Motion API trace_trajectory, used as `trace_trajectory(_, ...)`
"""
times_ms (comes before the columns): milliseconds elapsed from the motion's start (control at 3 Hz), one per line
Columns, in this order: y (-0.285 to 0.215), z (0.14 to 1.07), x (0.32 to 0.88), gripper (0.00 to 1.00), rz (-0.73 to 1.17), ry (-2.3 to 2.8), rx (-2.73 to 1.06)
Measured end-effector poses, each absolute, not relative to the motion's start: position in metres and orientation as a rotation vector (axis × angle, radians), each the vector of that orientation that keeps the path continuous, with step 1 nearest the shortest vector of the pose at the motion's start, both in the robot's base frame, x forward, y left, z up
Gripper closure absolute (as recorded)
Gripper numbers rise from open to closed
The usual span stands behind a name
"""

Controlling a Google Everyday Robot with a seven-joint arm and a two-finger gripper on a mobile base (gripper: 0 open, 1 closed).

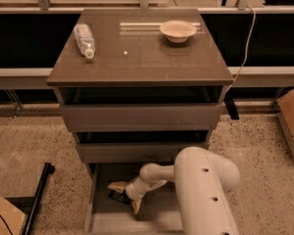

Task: Pick rxbar chocolate from bottom drawer and place on counter

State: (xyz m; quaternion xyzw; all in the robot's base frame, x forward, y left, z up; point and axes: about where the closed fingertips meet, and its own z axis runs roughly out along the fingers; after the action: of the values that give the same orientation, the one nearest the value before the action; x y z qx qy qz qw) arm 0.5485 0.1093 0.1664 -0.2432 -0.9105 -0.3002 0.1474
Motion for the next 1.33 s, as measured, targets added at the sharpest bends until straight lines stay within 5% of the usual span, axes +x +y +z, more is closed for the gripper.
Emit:
trace_trajectory(667, 0.169, 0.245, 0.558, 0.0, -1.029, -2.808, -0.431)
trace_trajectory(1333, 0.177, 0.249, 0.568, 0.0, -1.038, -2.847, -0.43)
